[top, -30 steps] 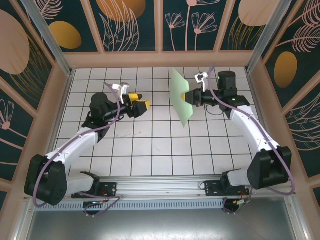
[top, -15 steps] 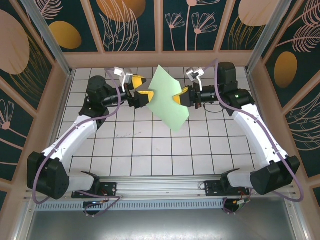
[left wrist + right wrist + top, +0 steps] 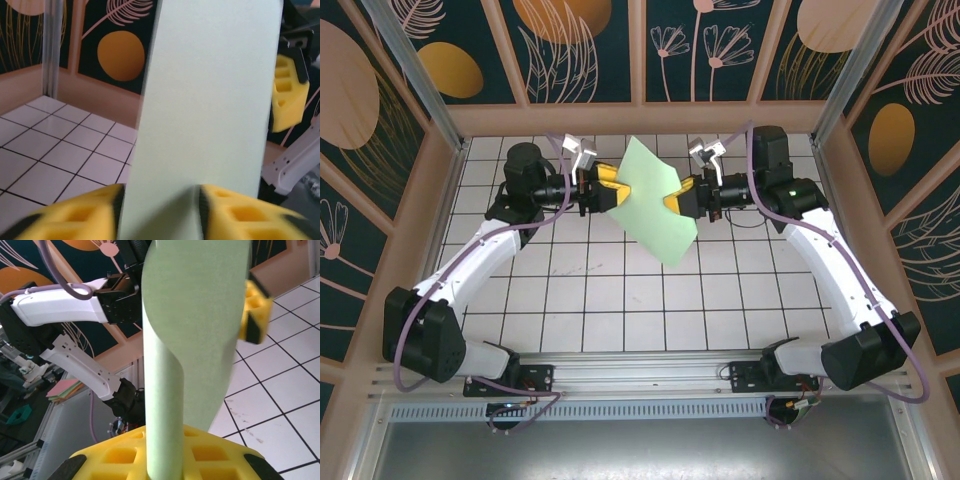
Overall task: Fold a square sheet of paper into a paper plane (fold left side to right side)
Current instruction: Place a square sheet of paper at the center of the table.
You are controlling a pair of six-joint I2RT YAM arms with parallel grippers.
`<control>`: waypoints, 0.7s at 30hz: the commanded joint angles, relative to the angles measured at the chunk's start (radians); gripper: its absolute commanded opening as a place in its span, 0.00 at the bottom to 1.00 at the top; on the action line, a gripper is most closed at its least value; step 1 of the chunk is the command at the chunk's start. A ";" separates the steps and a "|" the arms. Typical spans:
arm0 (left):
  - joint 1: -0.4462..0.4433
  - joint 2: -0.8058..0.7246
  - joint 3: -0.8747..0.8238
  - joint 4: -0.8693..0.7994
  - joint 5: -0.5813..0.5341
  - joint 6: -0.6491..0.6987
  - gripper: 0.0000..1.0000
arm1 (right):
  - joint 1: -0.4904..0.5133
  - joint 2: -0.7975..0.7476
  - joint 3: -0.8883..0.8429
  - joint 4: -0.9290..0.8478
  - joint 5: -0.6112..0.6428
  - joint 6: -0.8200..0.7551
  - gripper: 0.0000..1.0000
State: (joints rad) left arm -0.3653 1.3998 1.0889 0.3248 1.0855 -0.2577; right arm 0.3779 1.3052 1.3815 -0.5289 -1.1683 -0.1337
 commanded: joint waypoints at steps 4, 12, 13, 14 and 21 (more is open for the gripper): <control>0.004 -0.031 -0.012 -0.030 0.012 0.033 0.08 | -0.023 0.001 0.017 -0.008 0.105 -0.037 0.24; 0.005 -0.067 -0.193 0.078 -0.143 -0.121 0.00 | -0.109 -0.030 -0.071 0.072 0.416 0.084 0.64; 0.004 -0.067 -0.233 0.125 -0.162 -0.169 0.00 | -0.122 -0.035 -0.088 0.091 0.453 0.107 0.71; 0.004 -0.065 -0.271 0.155 -0.193 -0.215 0.00 | -0.131 -0.042 -0.106 0.109 0.498 0.133 0.76; 0.003 -0.033 -0.502 0.368 -0.325 -0.442 0.00 | -0.162 -0.050 -0.202 0.182 0.619 0.260 0.88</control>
State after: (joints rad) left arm -0.3653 1.3540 0.6312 0.5522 0.8440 -0.5735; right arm 0.2180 1.2827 1.2114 -0.4133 -0.6266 0.0521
